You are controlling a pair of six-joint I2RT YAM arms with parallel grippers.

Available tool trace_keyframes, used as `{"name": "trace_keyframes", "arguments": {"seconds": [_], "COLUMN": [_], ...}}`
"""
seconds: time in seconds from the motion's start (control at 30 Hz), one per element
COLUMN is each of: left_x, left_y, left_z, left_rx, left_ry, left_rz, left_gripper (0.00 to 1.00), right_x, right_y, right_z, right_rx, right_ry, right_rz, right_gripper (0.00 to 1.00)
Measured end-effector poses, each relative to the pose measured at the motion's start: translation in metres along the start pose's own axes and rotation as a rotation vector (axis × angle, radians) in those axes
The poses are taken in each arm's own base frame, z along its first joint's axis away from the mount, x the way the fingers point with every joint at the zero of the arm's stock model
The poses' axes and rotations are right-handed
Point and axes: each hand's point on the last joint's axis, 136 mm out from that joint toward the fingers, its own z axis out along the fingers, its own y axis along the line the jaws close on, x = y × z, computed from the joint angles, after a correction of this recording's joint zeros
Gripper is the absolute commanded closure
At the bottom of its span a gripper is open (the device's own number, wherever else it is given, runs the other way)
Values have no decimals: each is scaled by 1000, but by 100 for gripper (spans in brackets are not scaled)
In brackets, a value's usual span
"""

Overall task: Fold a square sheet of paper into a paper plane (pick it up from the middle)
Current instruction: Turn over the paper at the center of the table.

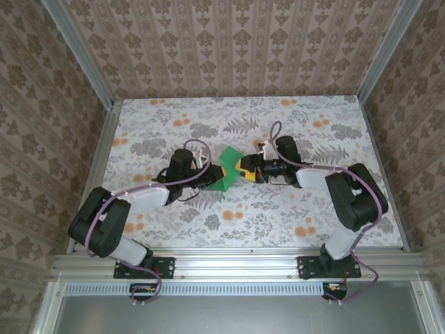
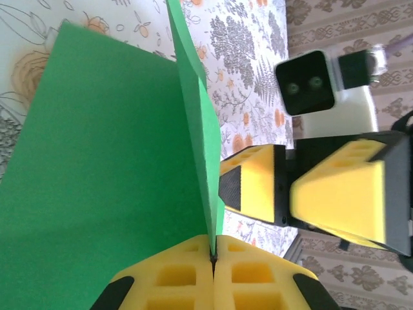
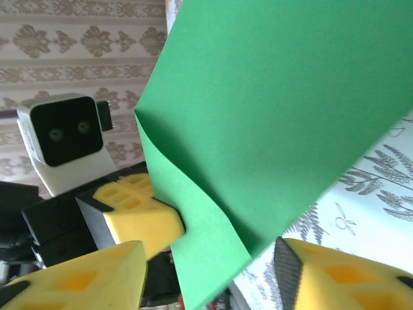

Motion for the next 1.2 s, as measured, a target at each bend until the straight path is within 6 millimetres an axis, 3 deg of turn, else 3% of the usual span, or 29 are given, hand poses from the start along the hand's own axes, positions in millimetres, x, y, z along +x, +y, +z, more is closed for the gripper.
{"name": "trace_keyframes", "arguments": {"seconds": [0.27, 0.43, 0.57, 0.7, 0.93, 1.2], "left_x": [-25, -43, -47, -50, -49, -28], "left_y": [-14, -25, -29, -13, 26, 43], "left_z": [-38, -67, -77, -70, -41, 6], "left_rx": [-215, -464, -678, -921, -1288, -1434], "left_ry": [-47, -70, -42, 22, 169, 282], "left_rz": [187, 382, 540, 659, 835, 1005], "left_gripper": [96, 97, 97, 97, 97, 95], "right_x": [-19, -23, -27, -28, -22, -18], "right_y": [12, -2, 0, -1, -16, -23], "right_z": [-46, -79, -109, -132, -165, -196], "right_rx": [289, 479, 575, 641, 731, 774], "right_ry": [-171, -280, -390, -482, -589, -684], "right_rz": [-203, -231, -247, -250, -204, -145], "right_gripper": [11, 6, 4, 4, 4, 5]}}
